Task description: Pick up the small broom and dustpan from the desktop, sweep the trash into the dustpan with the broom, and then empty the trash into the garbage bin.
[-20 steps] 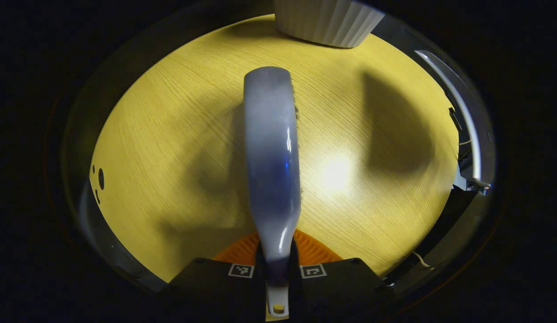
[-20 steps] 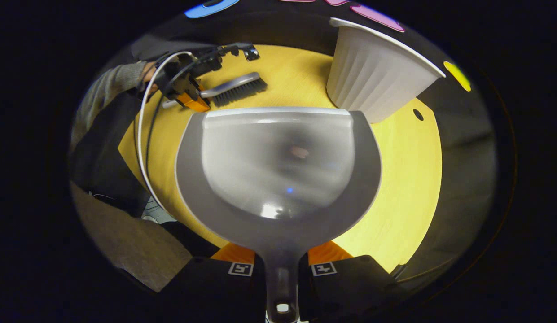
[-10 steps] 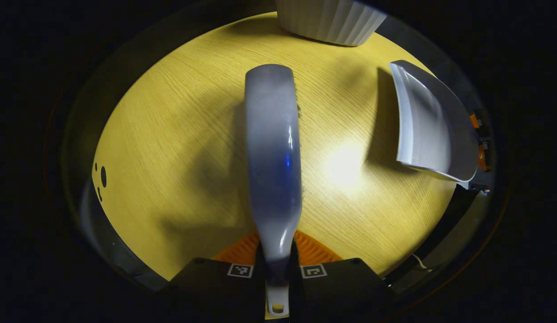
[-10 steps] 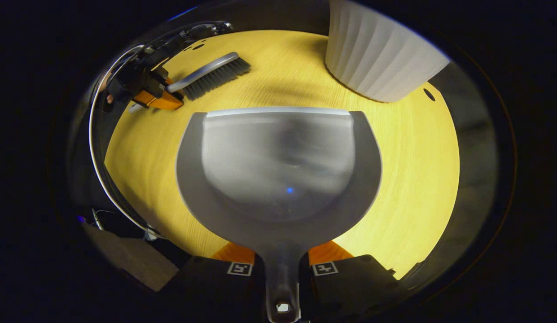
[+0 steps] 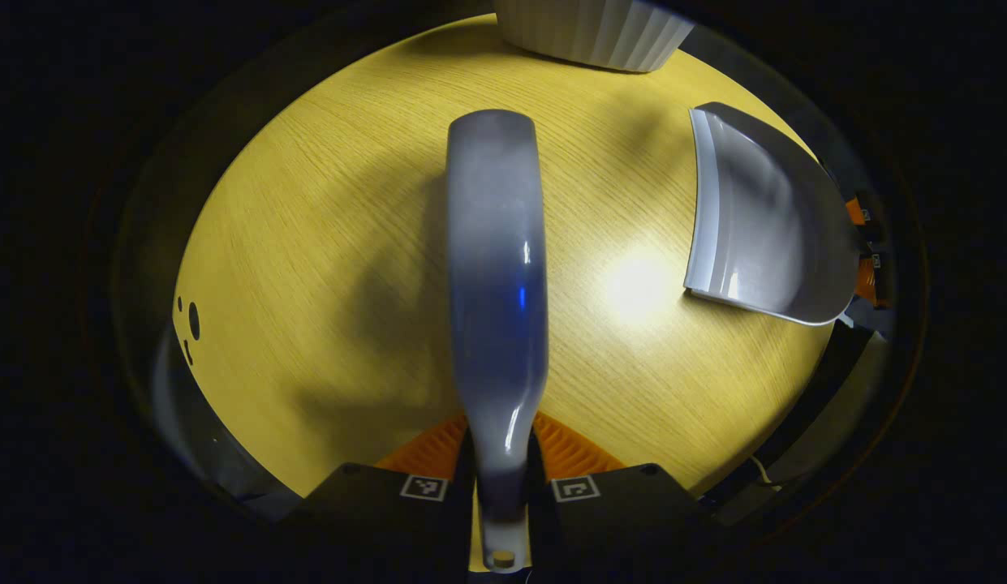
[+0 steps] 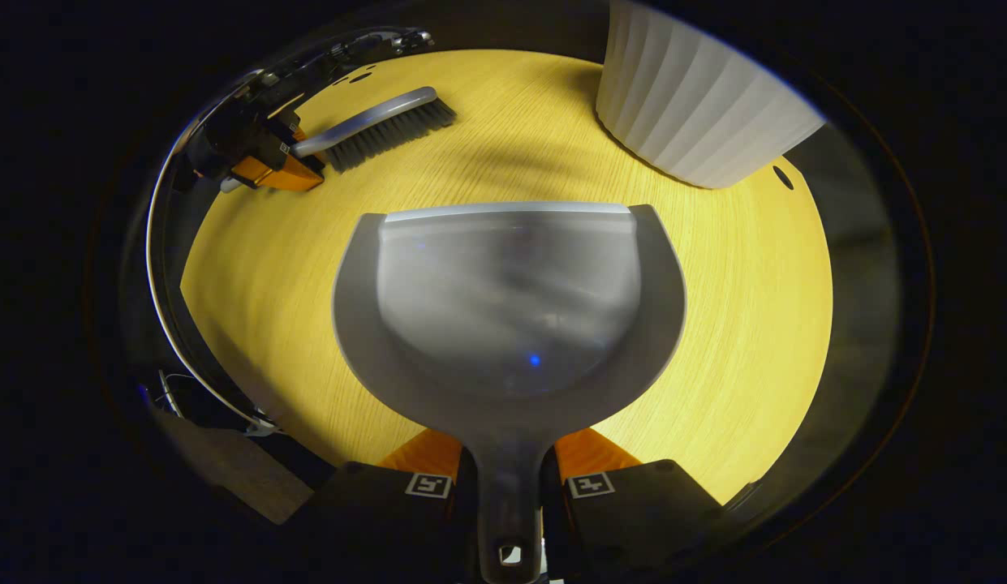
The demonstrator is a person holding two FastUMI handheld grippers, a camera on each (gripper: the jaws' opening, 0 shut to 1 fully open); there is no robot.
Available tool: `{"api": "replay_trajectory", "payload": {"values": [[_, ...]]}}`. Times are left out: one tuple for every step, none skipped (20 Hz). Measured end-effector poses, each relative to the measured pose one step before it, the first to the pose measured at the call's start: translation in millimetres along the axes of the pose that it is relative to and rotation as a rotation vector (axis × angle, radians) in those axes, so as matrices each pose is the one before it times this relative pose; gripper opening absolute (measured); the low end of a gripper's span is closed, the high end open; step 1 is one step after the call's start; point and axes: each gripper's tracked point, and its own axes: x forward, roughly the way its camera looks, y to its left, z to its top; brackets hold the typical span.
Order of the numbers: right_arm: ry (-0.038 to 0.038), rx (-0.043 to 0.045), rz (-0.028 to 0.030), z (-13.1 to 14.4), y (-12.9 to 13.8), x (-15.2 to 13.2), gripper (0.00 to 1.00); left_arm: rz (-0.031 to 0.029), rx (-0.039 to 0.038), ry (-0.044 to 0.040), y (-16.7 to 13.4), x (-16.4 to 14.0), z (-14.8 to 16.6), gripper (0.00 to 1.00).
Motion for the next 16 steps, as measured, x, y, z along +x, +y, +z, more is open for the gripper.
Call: {"api": "replay_trajectory", "payload": {"values": [[-0.00061,0.00078,0.00461,-1.51,-1.61,-4.11,0.46,-0.00324,-0.00364,0.00727,-0.93,1.20,-2.88,0.36],[-0.00779,0.00062,0.00513,0.22,-2.20,-2.65,0.42,-0.00693,-0.00423,0.00338,-2.51,0.28,-0.36,0.51],[-0.00703,0.00465,0.00716,1.40,-1.01,-1.85,0.47,-0.00935,-0.00437,0.00065,-2.44,-1.30,-2.30,0.59],[-0.00223,0.00672,0.01629,-0.03,1.61,-0.91,0.40,-0.00113,0.00060,-0.00374,-0.58,-2.16,-1.39,0.76],[-0.00542,0.00715,0.01238,-0.50,1.89,-3.29,0.49,0.00367,0.00370,-0.01213,0.24,-2.90,-0.06,0.84],[-0.00706,-0.00018,0.00654,-0.63,2.08,-4.78,0.58,0.01293,0.00475,-0.01819,2.50,-3.86,1.67,0.95],[-0.00567,-0.00364,0.00946,-0.22,3.58,-6.52,0.66,0.01820,0.00271,-0.01714,3.77,-3.66,0.64,0.97],[-0.00102,-0.00759,0.00250,-1.45,1.01,-6.46,0.65,0.01961,0.00383,-0.01637,3.95,-4.73,0.83,0.98],[-0.00217,-0.01127,0.00301,-2.02,0.33,-7.32,0.88,0.01667,0.00729,-0.01930,3.88,-4.91,1.11,0.98],[-0.00354,-0.01066,0.00577,-3.22,1.61,-4.44,0.93,0.00917,0.01158,-0.02449,1.92,-5.24,2.17,0.98],[-0.00543,-0.00578,0.00767,-0.47,3.87,-5.75,1.00,0.00754,0.00992,-0.02154,1.71,-6.57,1.06,0.98],[-0.01256,-0.00225,0.00505,1.68,1.73,-6.20,1.00,0.01198,0.00855,-0.02037,0.25,-8.05,0.02,0.98],[-0.01261,-0.00091,0.00689,1.94,1.66,-6.06,0.99,0.01199,0.00882,-0.02283,0.58,-7.26,1.14,0.98],[-0.01738,-0.00011,0.00569,2.59,2.43,-6.94,0.99,0.01155,0.00964,-0.02504,0.14,-8.74,1.67,0.98],[-0.01697,0.00216,0.00431,3.53,1.73,-8.09,0.99,0.01343,0.01008,-0.02808,0.24,-9.65,1.87,0.98],[-0.02352,0.00228,0.00374,5.37,1.40,-10.55,0.99,0.00990,0.00903,-0.02873,-0.24,-9.70,1.59,0.98]]}}
